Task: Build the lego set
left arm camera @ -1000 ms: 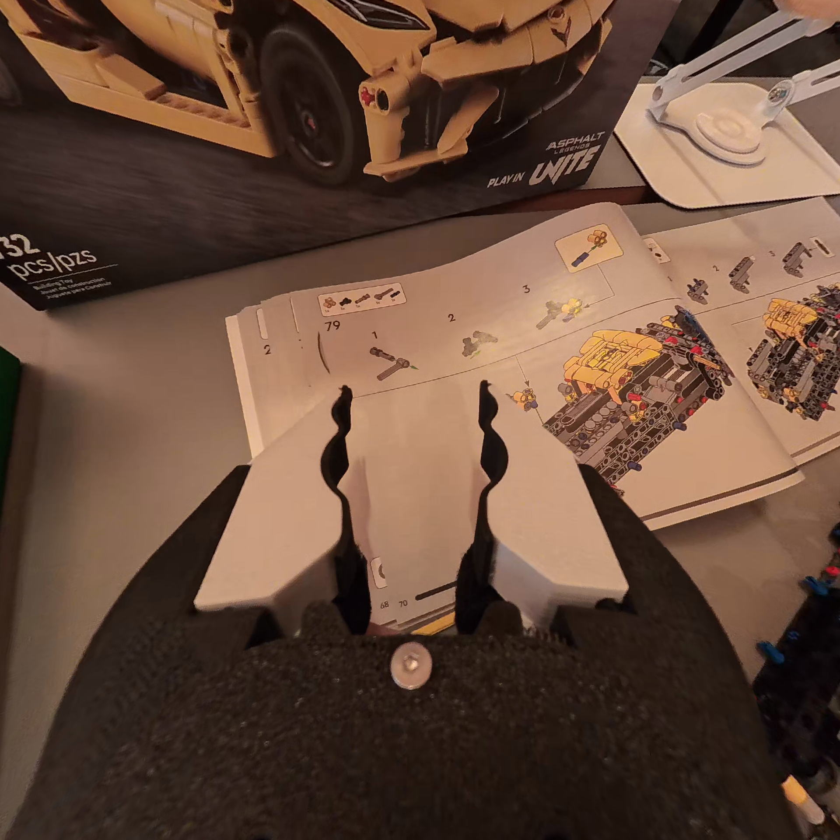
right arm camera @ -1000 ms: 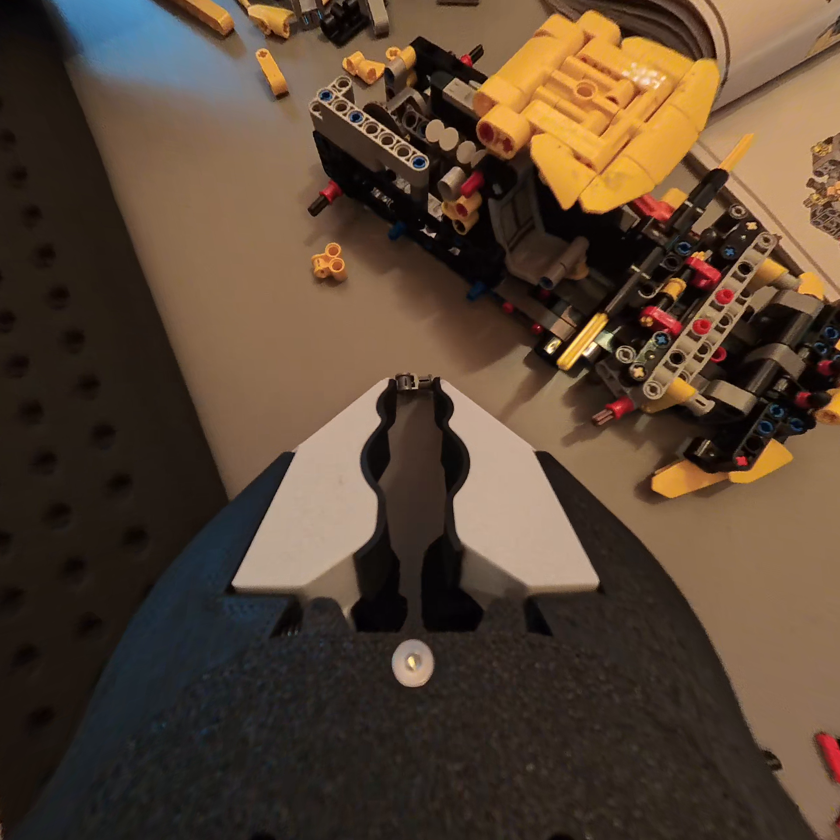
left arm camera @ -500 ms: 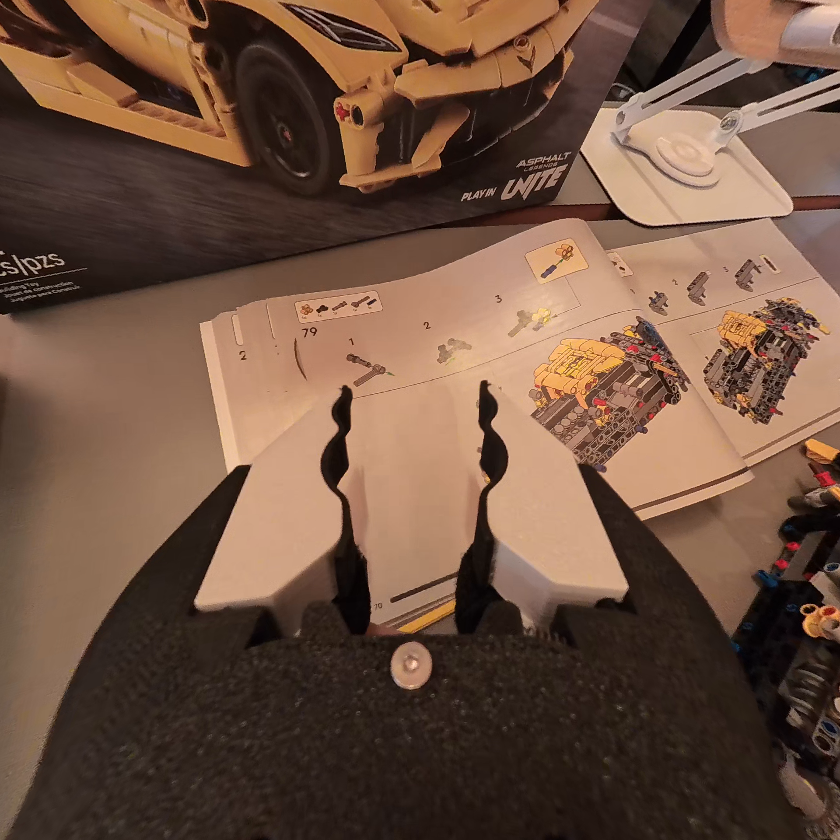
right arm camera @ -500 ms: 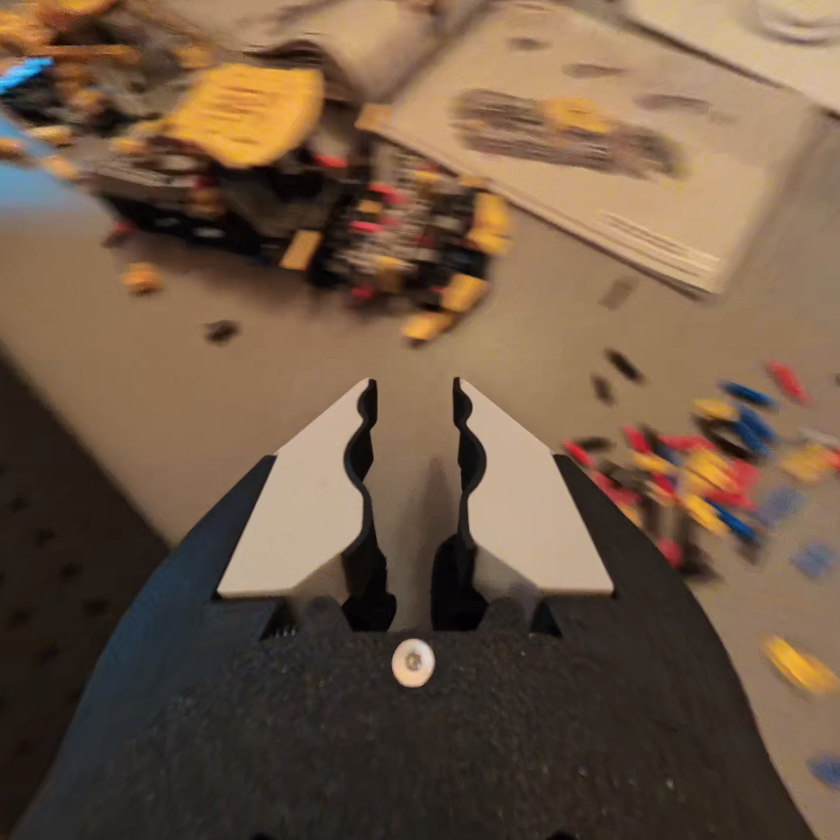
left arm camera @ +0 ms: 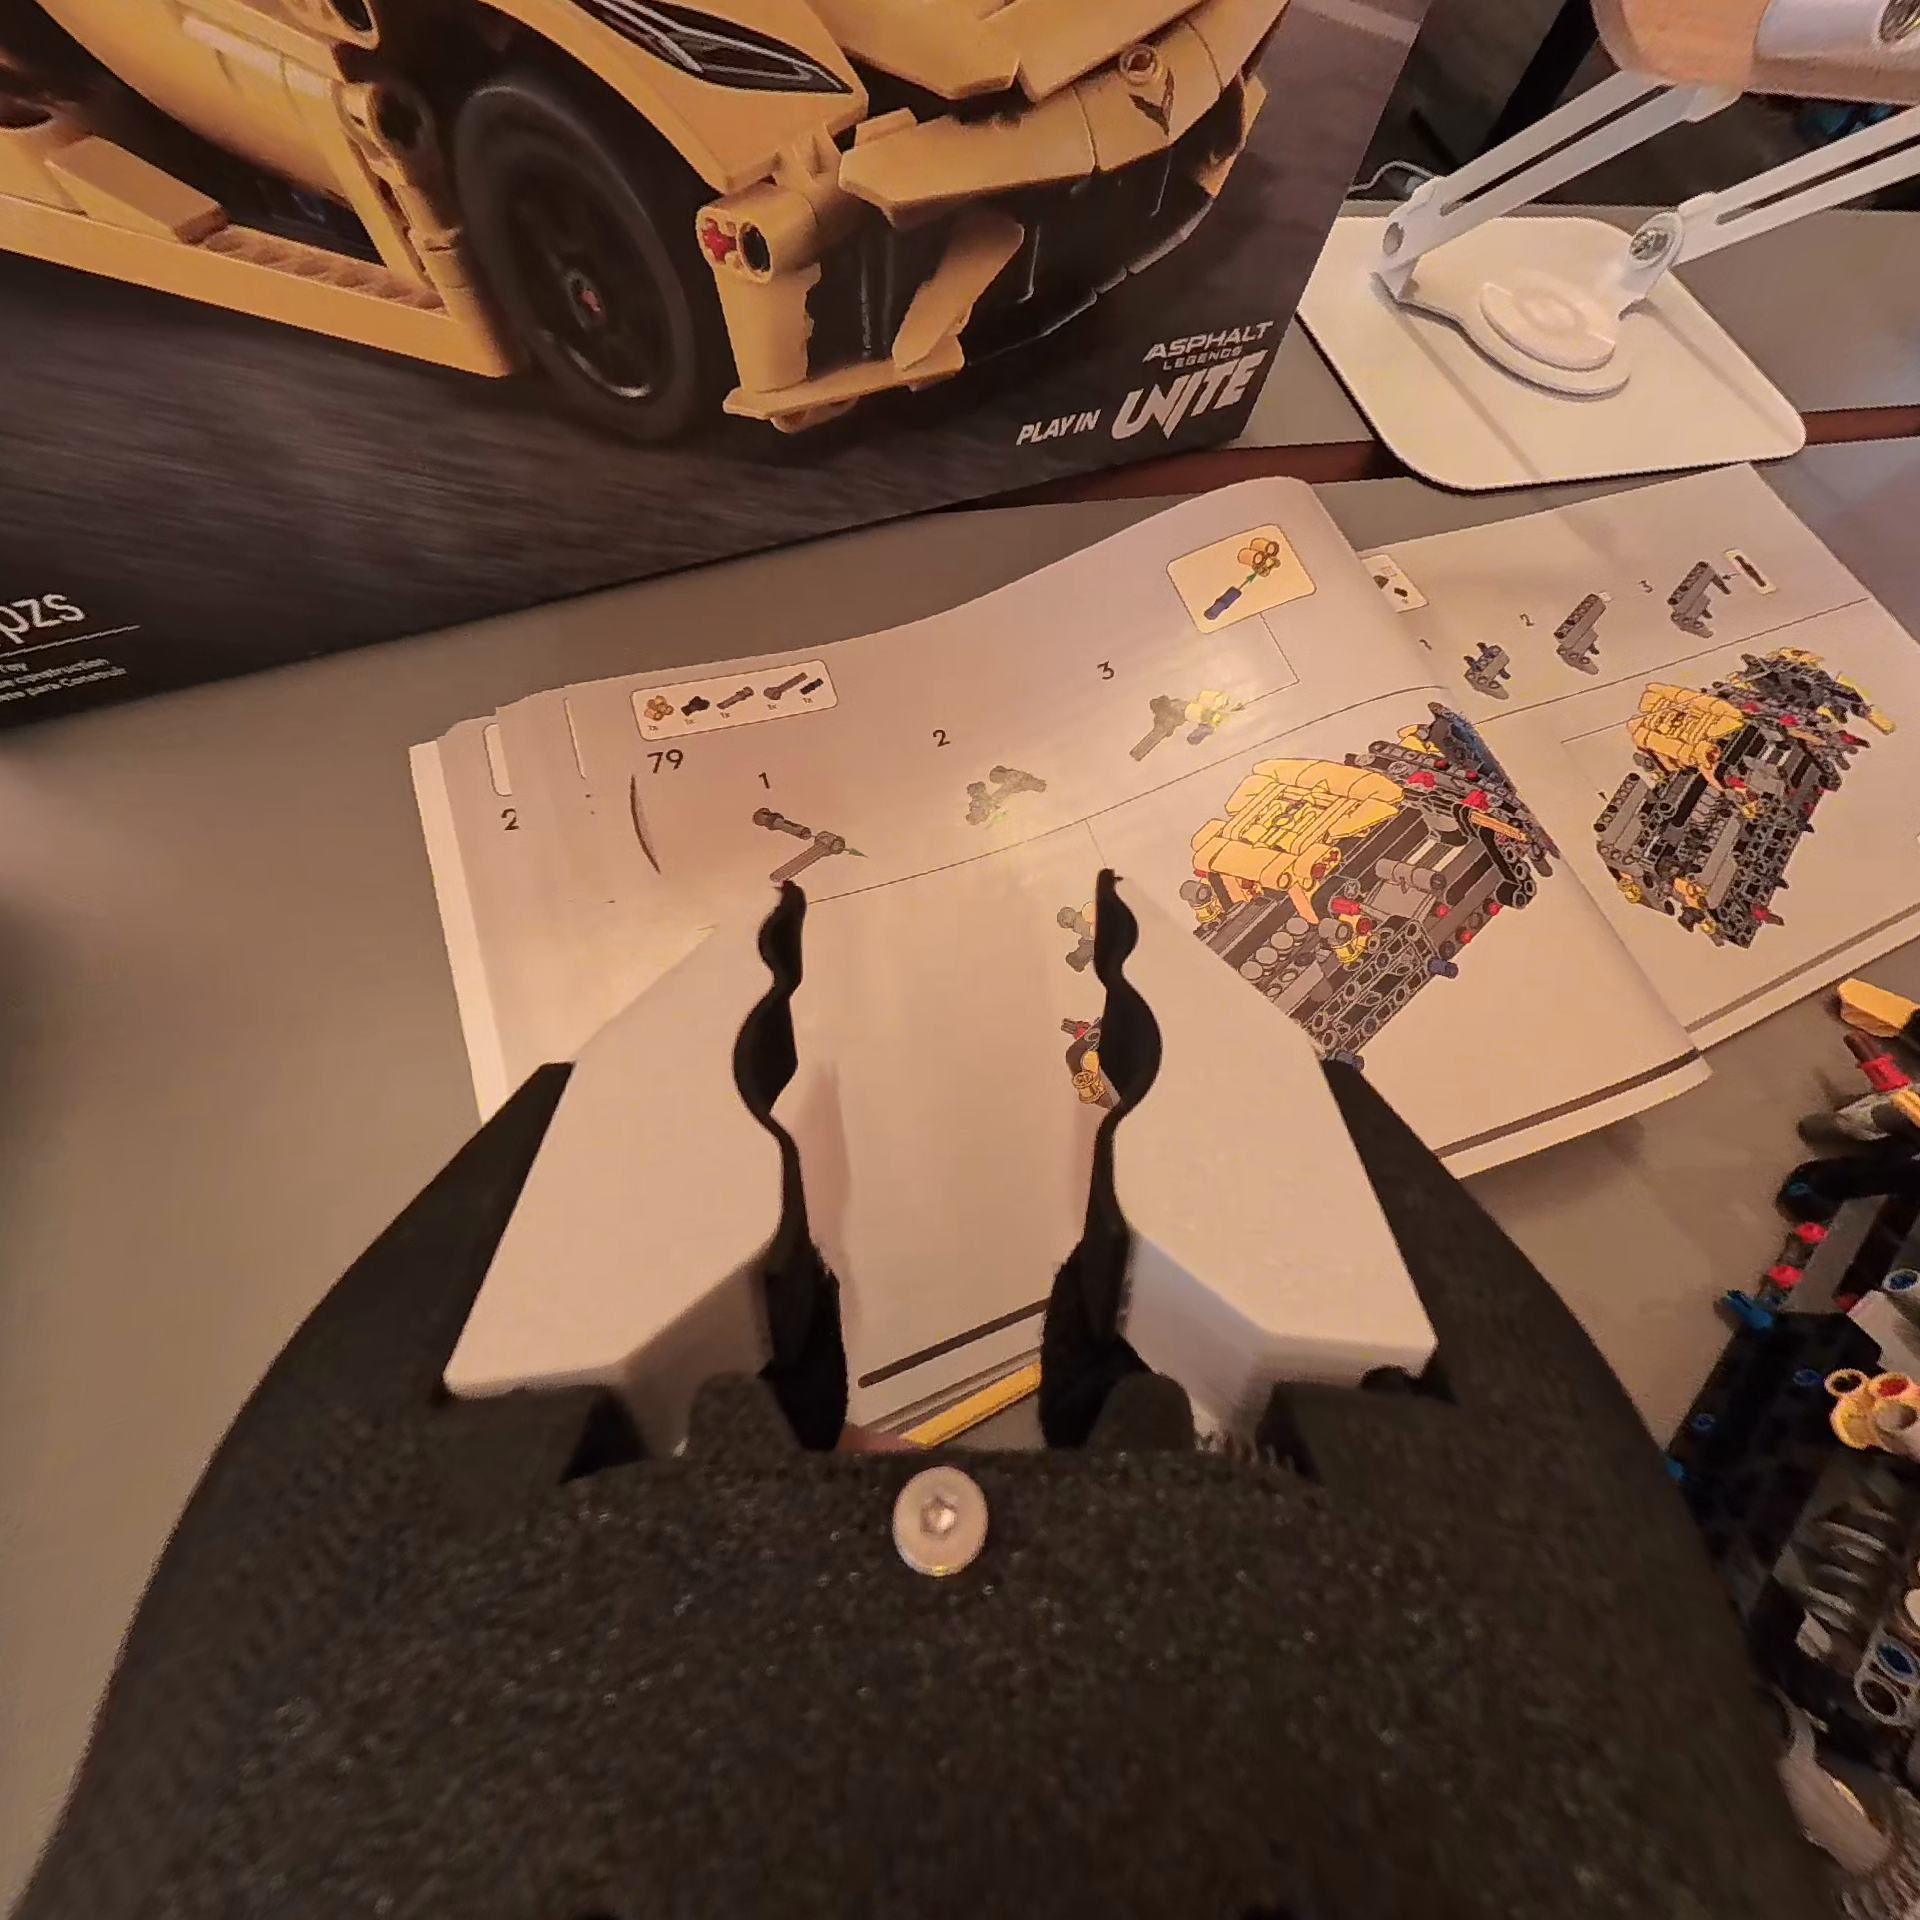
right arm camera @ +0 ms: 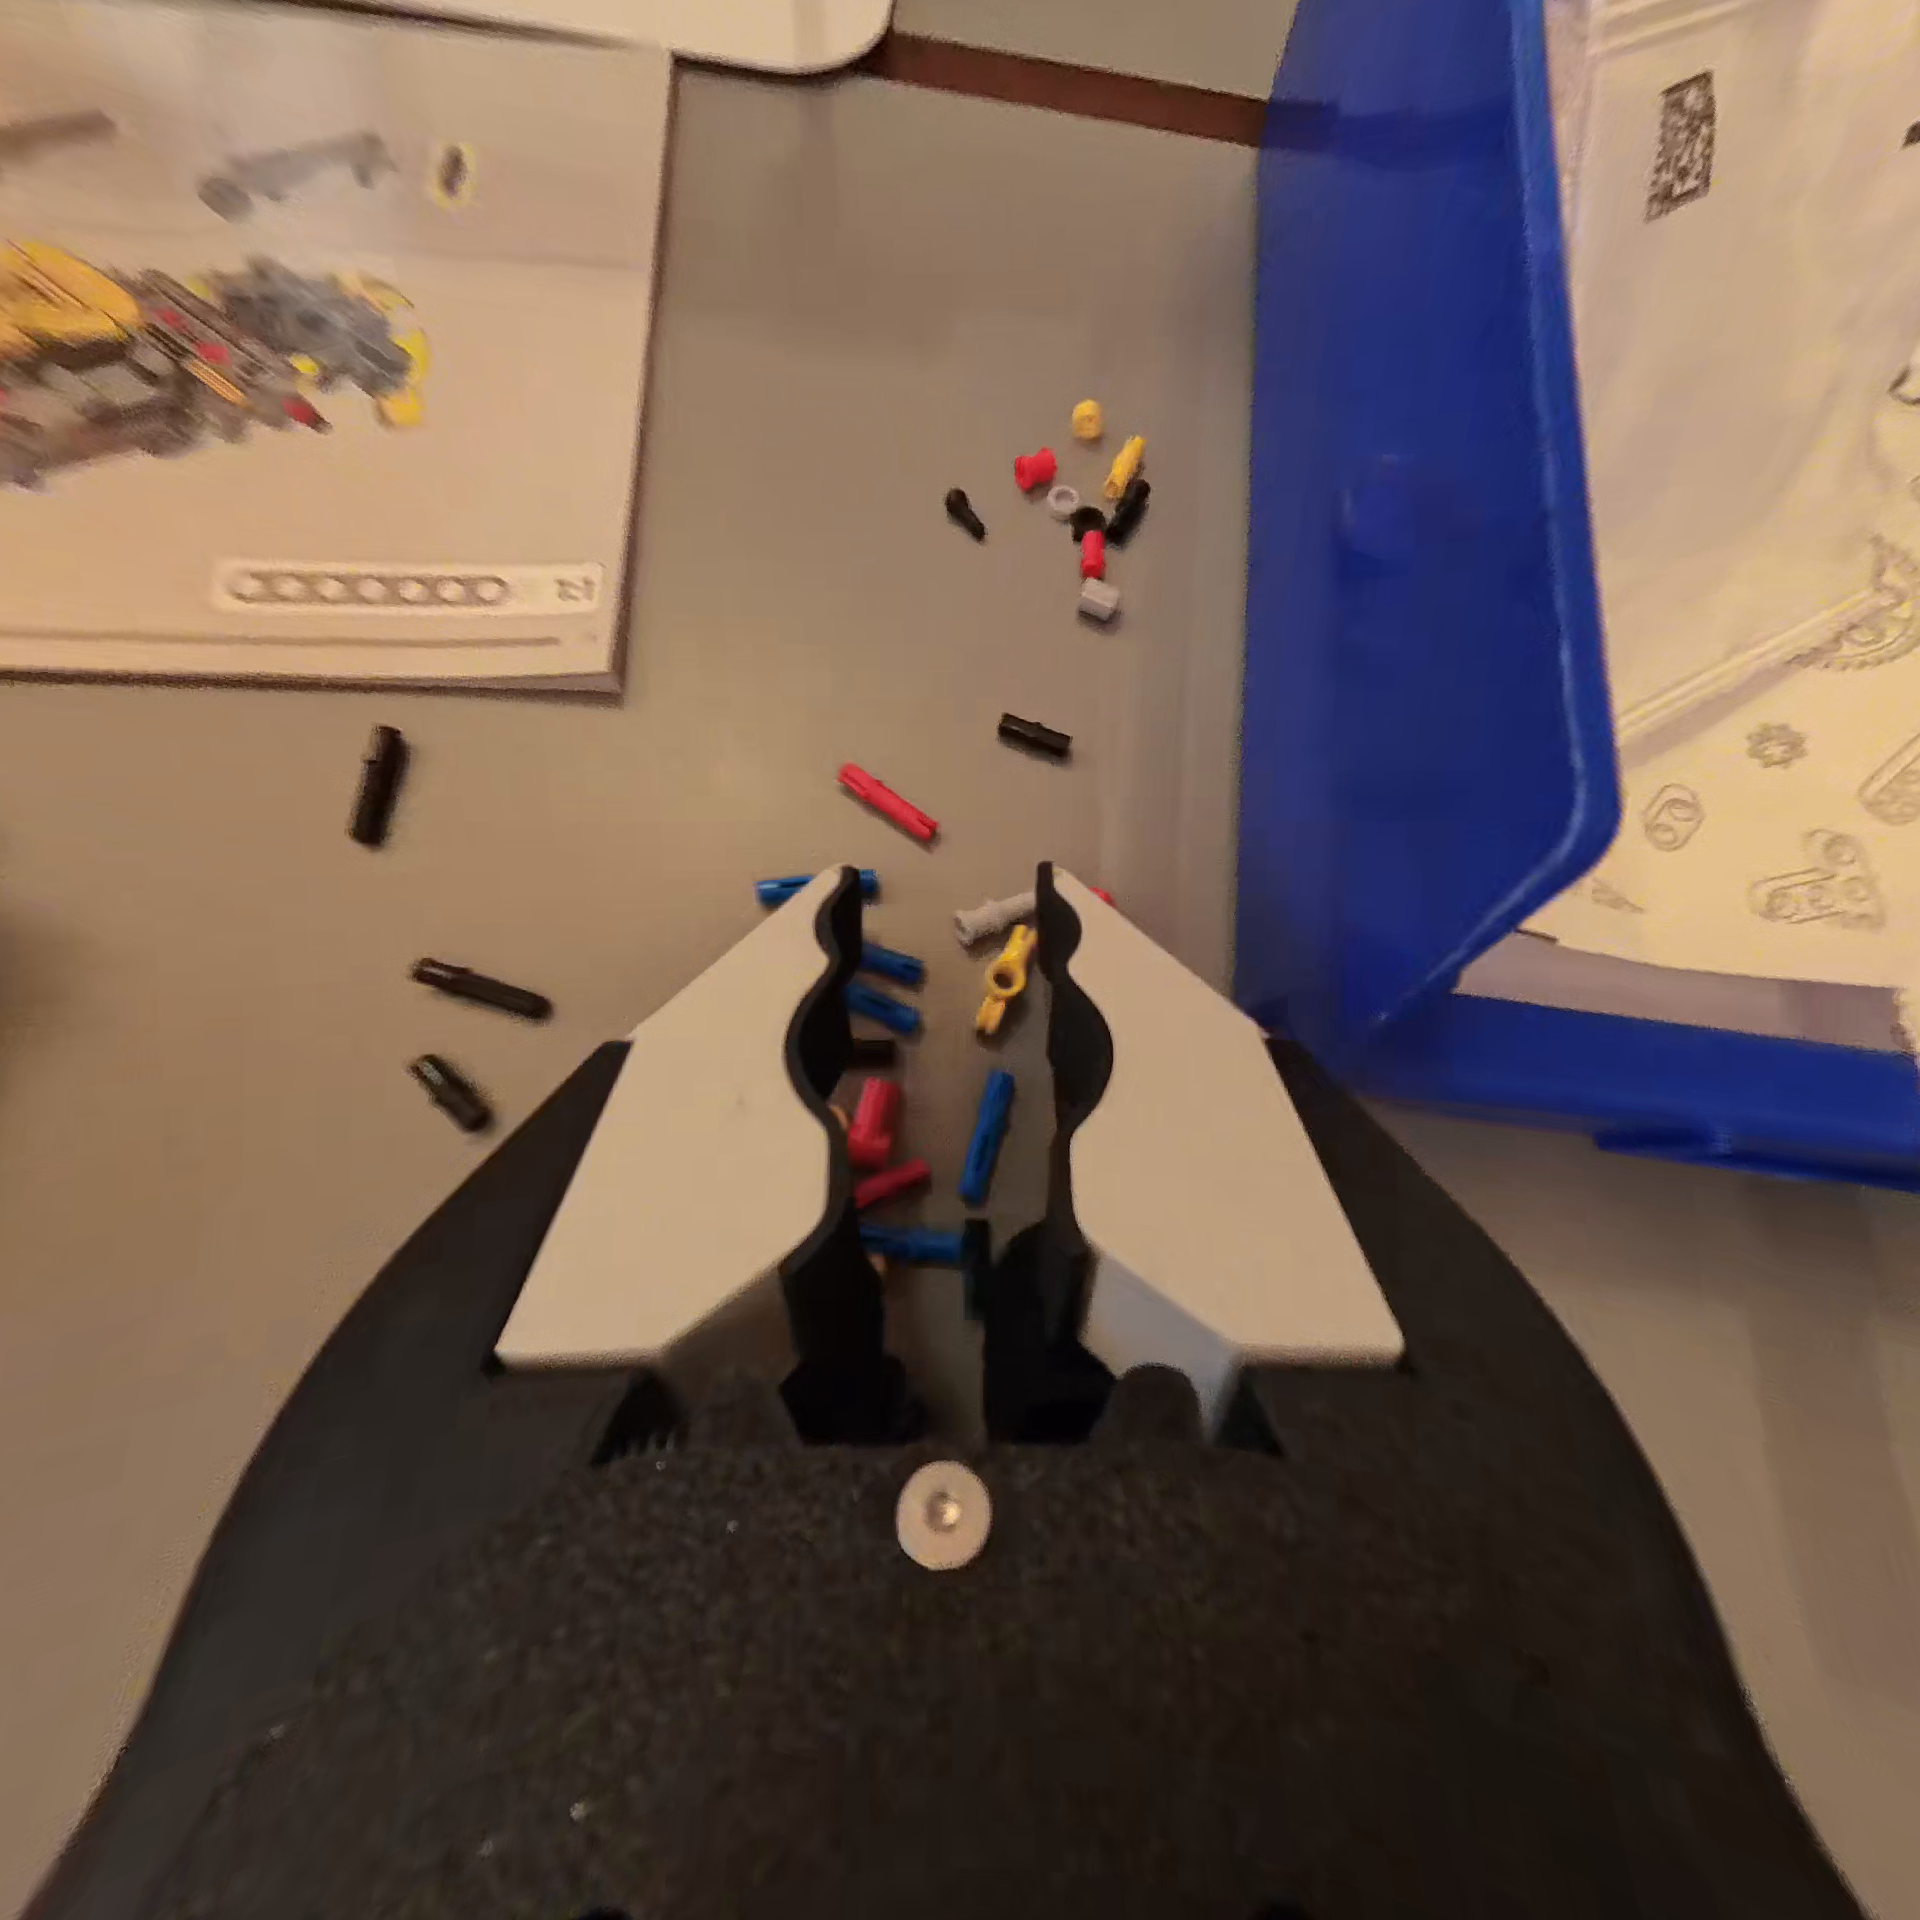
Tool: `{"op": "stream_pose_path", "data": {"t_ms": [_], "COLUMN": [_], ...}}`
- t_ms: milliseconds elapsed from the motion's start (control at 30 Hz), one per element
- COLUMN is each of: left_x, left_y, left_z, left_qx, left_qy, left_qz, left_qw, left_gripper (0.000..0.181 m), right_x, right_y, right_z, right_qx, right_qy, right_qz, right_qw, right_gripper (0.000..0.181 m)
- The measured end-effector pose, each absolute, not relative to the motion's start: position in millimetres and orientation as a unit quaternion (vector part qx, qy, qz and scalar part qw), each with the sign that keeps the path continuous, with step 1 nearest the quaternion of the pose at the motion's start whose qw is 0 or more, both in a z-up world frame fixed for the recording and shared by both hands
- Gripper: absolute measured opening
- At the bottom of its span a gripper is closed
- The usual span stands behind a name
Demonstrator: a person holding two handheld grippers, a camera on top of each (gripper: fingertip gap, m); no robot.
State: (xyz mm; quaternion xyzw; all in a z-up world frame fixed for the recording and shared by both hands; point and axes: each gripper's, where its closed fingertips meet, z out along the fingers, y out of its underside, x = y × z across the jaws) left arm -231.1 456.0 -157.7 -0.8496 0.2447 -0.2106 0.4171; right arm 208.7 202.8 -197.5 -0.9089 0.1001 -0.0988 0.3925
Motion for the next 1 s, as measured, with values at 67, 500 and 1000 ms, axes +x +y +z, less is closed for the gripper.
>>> {"op": "stream_pose_path", "data": {"t_ms": [67,500,1000], "left_x": [-230.4,-229.9,-241.5], "left_y": [455.5,455.2,461.6], "left_z": [-157.6,-157.6,-154.8], "left_qx": [-0.849,-0.849,-0.852], "left_qy": [0.245,0.241,0.22], "left_qz": [-0.212,-0.222,-0.226], "left_qw": [0.417,0.414,0.418], "left_gripper": [0.057,0.057,0.057], "right_x": [216.7,215.0,136.2], "right_y": [201.9,200.8,204.5], "right_z": [-200.2,-210.9,-117.3], "right_qx": [-0.91,-0.915,-0.89], "right_qy": [0.101,0.122,-0.029], "right_qz": [-0.124,-0.09,-0.052], "right_qw": [0.383,0.374,0.452], "right_gripper": [0.031,0.012,0.003]}}
